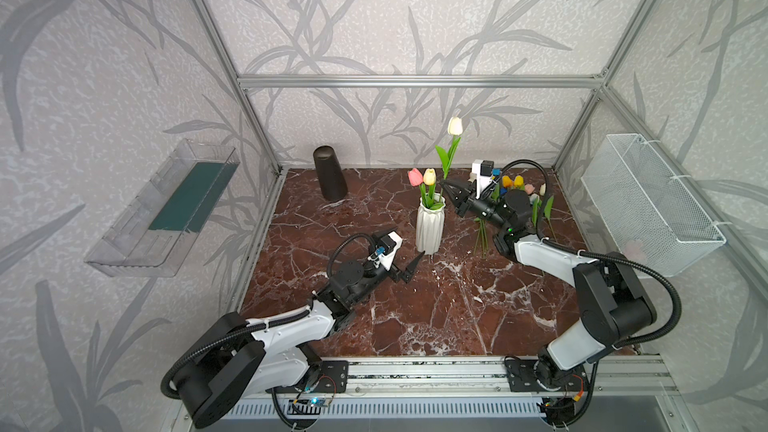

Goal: Arrange the flowers into the vase
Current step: 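Lower the cream tulip into the white vase and open the right gripper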

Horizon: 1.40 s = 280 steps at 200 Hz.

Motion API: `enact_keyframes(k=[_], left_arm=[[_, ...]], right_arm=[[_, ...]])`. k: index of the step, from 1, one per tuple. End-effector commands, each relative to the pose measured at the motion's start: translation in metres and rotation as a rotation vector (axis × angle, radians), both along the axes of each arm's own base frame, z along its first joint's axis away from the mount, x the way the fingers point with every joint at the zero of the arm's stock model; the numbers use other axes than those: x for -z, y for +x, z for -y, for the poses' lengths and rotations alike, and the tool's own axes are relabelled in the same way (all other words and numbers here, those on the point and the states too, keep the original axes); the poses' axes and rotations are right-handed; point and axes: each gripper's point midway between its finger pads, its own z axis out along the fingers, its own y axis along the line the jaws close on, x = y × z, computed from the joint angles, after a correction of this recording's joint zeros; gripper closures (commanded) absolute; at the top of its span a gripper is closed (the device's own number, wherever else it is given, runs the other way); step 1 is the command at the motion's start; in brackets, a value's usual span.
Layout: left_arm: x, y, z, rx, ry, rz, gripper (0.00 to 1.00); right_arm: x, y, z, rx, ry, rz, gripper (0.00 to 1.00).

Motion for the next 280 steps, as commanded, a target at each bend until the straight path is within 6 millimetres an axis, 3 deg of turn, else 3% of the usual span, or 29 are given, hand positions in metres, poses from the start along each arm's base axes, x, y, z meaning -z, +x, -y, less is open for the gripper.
enact_keyframes(k=[1,45,56,129,155,173,204,224,242,280], left_arm=[[-0.014,-0.003,0.000,0.006,-0.020,0.037,0.01],[-0.010,-0.002,0.000,0.005,-0.010,0.034,0.01],[-0.010,-0.001,0.000,0.001,-0.014,0.037,0.01],[-0.011,0.000,0.004,0.014,-0.022,0.043,0.01],[-0.010,0.001,0.004,0.013,-0.014,0.046,0.02],[-0.010,0.000,0.005,0.014,-0.017,0.043,0.02],[-0.012,0.000,0.005,0.014,-0.017,0.050,0.01],[-0.013,-0.001,0.004,0.016,-0.017,0.051,0.01],[-0.014,-0.002,0.004,0.020,-0.006,0.050,0.01],[-0.018,0.000,0.002,0.003,-0.006,0.061,0.01]], right_arm=[[-0.007,-0.012,-0.005,-0.012,-0.025,0.091,1.00],[0.001,-0.014,0.001,0.064,-0.045,0.064,1.00],[0.002,-0.014,0.001,0.071,-0.051,0.058,0.93],[-0.007,-0.017,0.016,0.176,-0.102,0.069,0.79],[-0.010,-0.014,0.015,0.183,-0.148,0.058,0.79],[-0.011,-0.014,0.010,0.175,-0.170,0.058,0.84],[0.003,-0.018,-0.006,0.128,-0.253,0.013,0.86],[0.001,-0.020,-0.003,0.144,-0.252,0.004,0.78],[-0.004,-0.022,0.003,0.171,-0.253,0.004,0.64],[-0.022,-0.034,0.010,0.179,-0.254,0.056,0.50]])
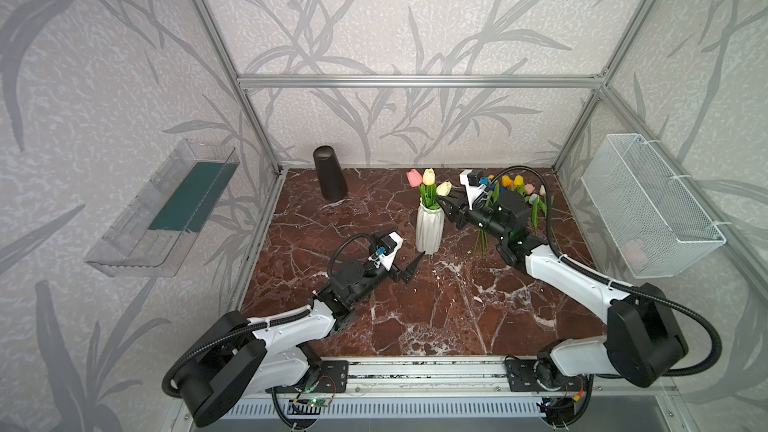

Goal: Arrange the flowers into the vase
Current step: 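Lower the cream tulip into the white vase and open the right gripper, then move the right gripper down to the tulip pile and grasp another stem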

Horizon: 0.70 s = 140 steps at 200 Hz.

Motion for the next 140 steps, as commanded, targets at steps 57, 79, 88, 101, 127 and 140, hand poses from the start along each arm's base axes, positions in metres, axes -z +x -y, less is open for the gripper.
enact_keyframes(k=[57,79,88,101,127,140], left_arm=[[-0.029,-0.001,0.004,0.015,-0.030,0.076,0.01],[-0.030,-0.003,0.005,0.026,-0.030,0.080,0.01],[-0.029,-0.003,0.005,0.027,-0.029,0.080,0.01],[-0.028,-0.005,0.006,0.042,-0.018,0.077,0.01],[-0.013,-0.012,0.016,0.109,0.053,0.061,0.01],[-0.009,-0.014,0.018,0.123,0.056,0.053,0.01]], right_arm=[[-0.060,-0.025,0.039,0.103,0.011,0.137,0.43],[-0.062,-0.014,0.064,0.173,0.036,0.108,0.44],[-0.056,-0.004,0.078,0.222,0.051,0.058,0.46],[-0.039,0.017,0.099,0.311,0.054,-0.056,0.49],[0.036,0.054,0.134,0.486,-0.096,-0.375,0.57],[0.079,0.063,0.149,0.540,-0.188,-0.545,0.65]])
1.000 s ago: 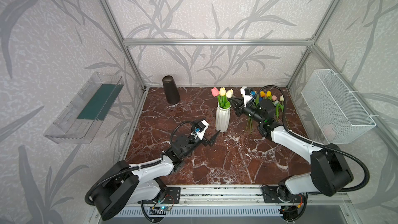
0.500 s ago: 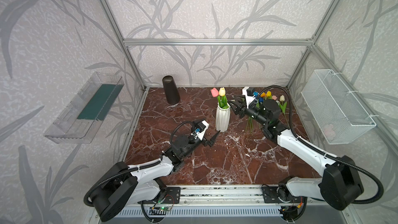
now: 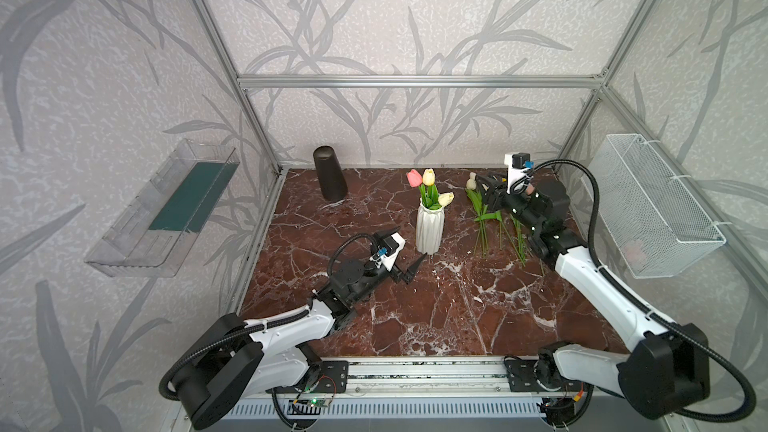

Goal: Arrange the flowers into the vase
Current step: 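Move the right gripper down to the tulip pile and grasp another stem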

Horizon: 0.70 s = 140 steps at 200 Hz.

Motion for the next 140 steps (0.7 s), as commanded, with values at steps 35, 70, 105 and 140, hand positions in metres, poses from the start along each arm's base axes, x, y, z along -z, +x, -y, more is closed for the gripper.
enact_keyframes(k=[35,70,105,140], left_arm=[[0.005,-0.006,0.013,0.070,0.036,0.010,0.01],[0.010,-0.002,0.014,0.061,0.031,-0.003,0.01],[0.016,0.002,0.014,0.047,0.026,-0.014,0.01],[0.019,0.002,0.012,0.039,0.024,-0.020,0.01]], right_arm=[[0.176,0.023,0.053,0.171,-0.146,-0.697,0.79],[0.223,0.029,0.046,0.135,-0.187,-0.882,0.81],[0.249,0.032,0.040,0.118,-0.231,-0.959,0.91],[0.261,0.033,0.042,0.146,-0.264,-0.972,0.87]])
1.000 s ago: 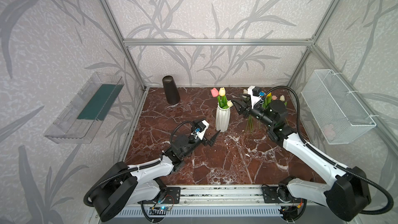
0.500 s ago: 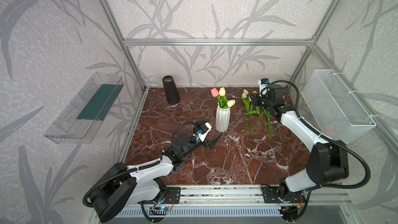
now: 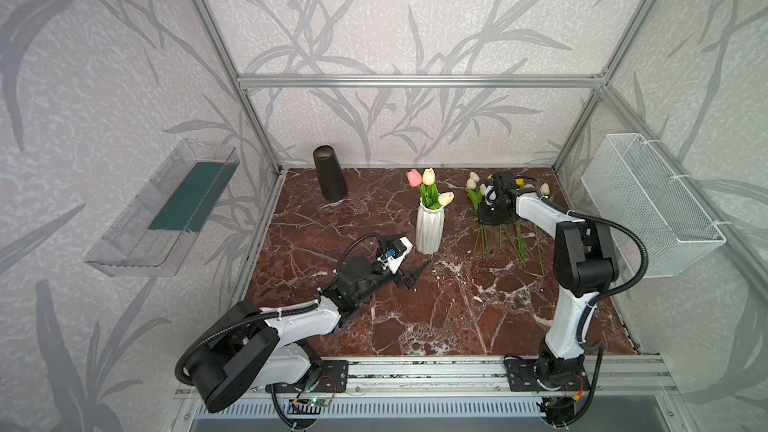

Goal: Arrange the flowers into the vase
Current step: 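Move the right gripper down to the tulip pile and grasp another stem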

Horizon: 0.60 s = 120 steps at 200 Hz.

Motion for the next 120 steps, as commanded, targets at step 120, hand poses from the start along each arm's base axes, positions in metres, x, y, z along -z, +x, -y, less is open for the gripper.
enact_keyframes(k=[120], left_arm=[[-0.013,0.000,0.000,-0.001,-0.034,0.031,0.01]], right_arm=[[0.035,-0.004,0.008,0.015,-0.074,-0.088,0.82]])
